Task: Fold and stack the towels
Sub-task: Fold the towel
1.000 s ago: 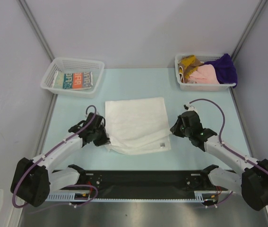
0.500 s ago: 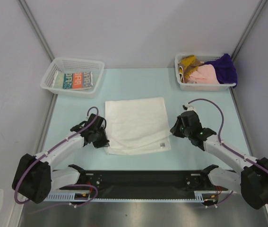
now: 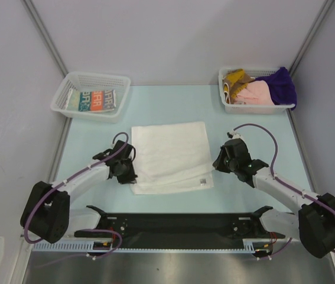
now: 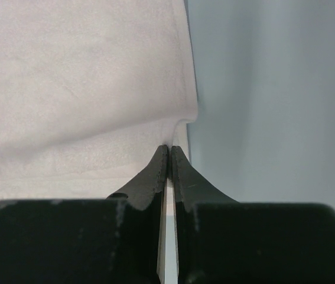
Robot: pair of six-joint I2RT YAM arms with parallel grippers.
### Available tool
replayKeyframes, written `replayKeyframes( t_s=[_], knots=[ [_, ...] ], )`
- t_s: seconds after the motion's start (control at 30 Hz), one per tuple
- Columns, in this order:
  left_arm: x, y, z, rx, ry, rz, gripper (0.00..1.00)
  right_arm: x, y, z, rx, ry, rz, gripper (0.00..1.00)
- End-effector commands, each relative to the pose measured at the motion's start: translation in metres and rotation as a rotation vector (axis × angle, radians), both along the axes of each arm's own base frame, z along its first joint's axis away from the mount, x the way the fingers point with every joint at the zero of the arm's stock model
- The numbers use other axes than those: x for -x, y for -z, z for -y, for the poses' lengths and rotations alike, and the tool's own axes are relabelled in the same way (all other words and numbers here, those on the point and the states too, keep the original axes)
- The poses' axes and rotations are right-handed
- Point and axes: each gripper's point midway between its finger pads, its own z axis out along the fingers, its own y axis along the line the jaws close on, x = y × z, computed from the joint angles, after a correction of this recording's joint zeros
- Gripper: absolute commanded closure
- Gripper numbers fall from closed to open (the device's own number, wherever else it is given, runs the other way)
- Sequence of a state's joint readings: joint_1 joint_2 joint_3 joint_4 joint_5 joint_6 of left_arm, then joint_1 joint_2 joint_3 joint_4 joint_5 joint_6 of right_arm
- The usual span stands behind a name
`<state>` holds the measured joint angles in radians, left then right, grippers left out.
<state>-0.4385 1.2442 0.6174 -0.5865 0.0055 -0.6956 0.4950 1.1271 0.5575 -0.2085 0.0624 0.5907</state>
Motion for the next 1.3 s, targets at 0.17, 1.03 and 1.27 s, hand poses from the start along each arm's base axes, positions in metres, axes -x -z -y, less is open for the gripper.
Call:
replayKeyframes(
  t_s=[0.17,1.03,1.27],
  knots=[
    [-0.034,-0.027,0.01,0.014,0.027,0.1,0.83,-0.013,-0.016,-0.004,-0.012,-0.002,0.052,0.99],
    [0.018,-0.048,-0.006,0.101,-0.052,0.068,1.0,0.01,-0.04,-0.02,-0.062,-0.07,0.073,1.0],
    [0.015,-0.055,-0.019,0.091,-0.09,0.088,0.99,0.022,-0.039,-0.02,-0.055,-0.068,0.075,1.0]
  ],
)
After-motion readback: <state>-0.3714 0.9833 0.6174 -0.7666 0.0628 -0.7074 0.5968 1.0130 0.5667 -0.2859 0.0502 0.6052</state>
